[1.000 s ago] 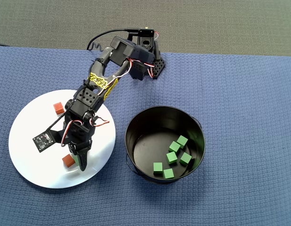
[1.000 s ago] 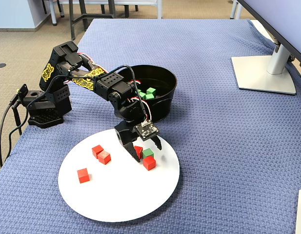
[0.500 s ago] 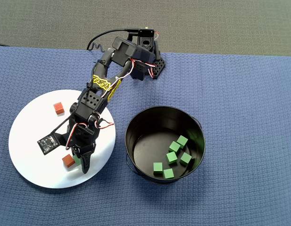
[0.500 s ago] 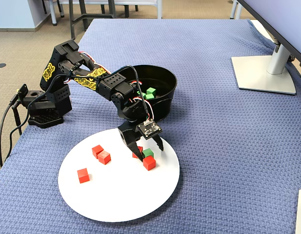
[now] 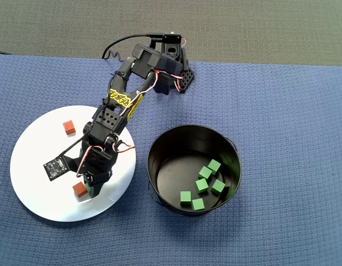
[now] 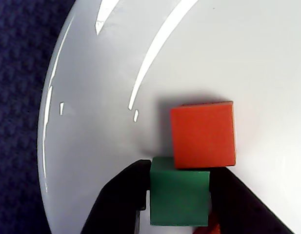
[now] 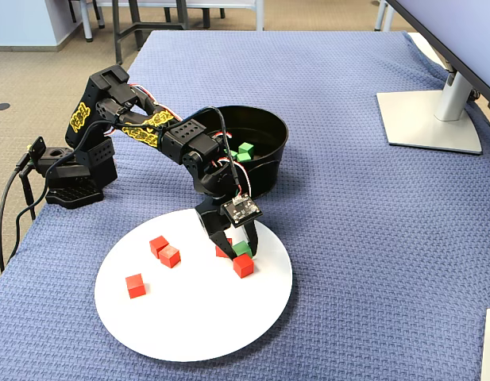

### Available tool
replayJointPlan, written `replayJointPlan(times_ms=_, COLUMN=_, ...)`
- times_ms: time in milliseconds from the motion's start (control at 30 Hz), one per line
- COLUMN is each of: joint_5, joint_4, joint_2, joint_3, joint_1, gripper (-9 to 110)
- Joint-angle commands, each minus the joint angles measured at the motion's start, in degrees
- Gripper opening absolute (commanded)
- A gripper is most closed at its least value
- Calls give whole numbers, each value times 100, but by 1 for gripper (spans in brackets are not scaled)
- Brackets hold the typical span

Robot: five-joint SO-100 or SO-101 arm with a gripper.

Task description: Pick up the green cubes from the white plate and place them in the black recipient

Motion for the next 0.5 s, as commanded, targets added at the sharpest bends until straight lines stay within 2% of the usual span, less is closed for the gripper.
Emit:
replayJointPlan(times_ms=0, joint_5=396, joint_4=132, joint_2=510, joint_3=-299, joint_1=-70, gripper=0)
replayJointPlan(times_ms=267, joint_5=1714, joint_4=1740, joint_2=1775, joint_3=-1160, joint_1=105, gripper=0)
replayJointPlan(times_ms=467, joint_5=2865, joint_4=2276, joint_2=2971, joint_3=-967, joint_1=193, gripper=0)
